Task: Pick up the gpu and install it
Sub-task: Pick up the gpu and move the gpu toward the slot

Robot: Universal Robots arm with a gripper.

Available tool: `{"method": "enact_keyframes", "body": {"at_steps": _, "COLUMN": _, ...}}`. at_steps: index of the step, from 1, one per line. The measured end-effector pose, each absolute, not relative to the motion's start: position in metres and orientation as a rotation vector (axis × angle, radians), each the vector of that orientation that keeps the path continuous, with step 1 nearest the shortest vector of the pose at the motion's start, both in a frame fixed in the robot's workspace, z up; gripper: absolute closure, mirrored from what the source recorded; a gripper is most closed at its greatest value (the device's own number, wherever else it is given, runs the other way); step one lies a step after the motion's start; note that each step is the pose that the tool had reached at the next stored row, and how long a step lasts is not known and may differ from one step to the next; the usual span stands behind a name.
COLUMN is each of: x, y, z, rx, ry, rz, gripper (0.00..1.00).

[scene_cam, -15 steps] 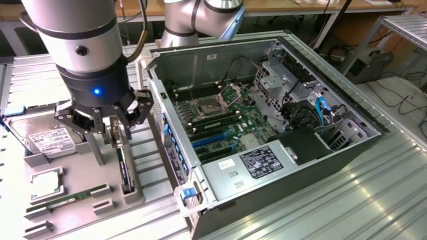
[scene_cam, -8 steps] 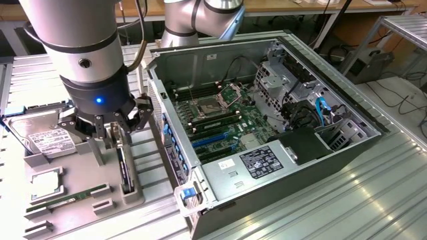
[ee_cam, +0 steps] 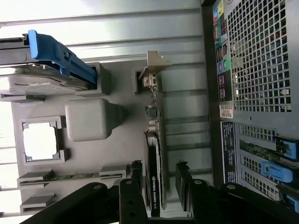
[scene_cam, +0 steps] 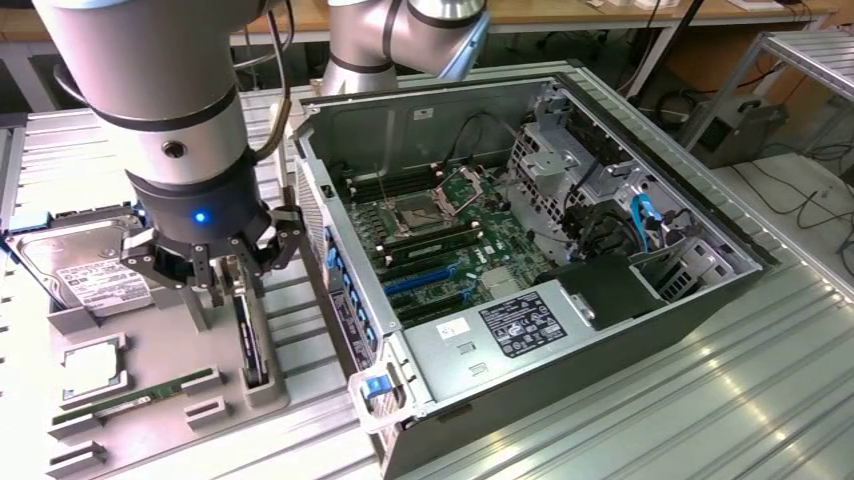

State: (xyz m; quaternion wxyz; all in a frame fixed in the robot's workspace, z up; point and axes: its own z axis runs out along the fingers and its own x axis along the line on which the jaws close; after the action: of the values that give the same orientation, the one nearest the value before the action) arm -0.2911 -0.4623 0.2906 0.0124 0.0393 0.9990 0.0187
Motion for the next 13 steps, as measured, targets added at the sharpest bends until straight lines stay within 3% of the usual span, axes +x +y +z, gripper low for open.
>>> {"method": "enact_keyframes", "body": {"at_steps": 13, "x": -0.292, "y": -0.462, "z": 0.266, "rx": 0.122, "ry": 3.114, "rz": 0.058, "gripper": 0.58}}
